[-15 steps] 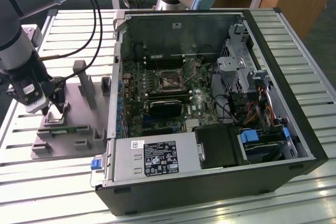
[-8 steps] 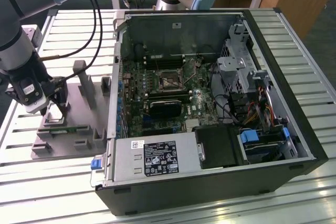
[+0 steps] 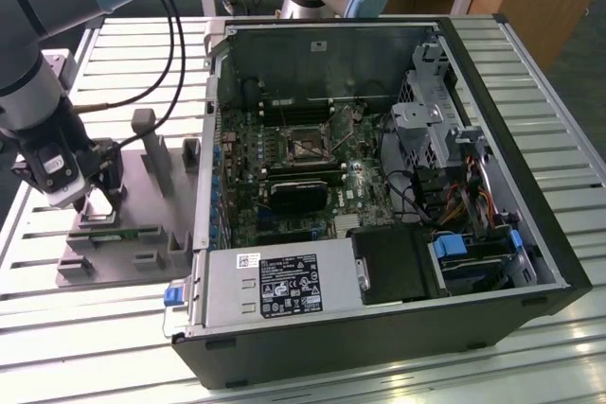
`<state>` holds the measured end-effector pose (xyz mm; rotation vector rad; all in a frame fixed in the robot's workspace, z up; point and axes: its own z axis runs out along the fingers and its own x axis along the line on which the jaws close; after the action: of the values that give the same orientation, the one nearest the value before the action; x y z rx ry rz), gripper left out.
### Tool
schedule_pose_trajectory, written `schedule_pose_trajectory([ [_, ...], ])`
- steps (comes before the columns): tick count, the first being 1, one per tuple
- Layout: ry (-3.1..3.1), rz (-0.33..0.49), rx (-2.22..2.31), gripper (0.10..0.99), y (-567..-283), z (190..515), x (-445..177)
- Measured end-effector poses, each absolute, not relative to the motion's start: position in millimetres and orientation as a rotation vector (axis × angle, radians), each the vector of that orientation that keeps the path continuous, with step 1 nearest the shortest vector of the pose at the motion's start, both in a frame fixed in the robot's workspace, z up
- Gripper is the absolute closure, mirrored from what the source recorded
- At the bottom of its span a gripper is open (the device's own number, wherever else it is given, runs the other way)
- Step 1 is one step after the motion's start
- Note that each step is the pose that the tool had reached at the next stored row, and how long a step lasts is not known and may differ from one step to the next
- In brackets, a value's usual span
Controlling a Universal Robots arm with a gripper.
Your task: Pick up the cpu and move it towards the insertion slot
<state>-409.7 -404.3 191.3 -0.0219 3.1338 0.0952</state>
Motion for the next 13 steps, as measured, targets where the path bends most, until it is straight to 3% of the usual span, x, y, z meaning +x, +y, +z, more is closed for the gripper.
schedule_pose_trajectory([
  [7, 3.134, 0.095, -0.022, 0.498, -404.3, 190.0, -409.7],
  [9, 3.134, 0.095, -0.022, 0.486, -404.3, 189.9, -409.7],
  [10, 3.134, 0.095, -0.022, 0.424, -404.3, 189.9, -409.7],
  [13, 3.133, 0.096, -0.022, 0.424, -404.3, 188.8, -409.7],
])
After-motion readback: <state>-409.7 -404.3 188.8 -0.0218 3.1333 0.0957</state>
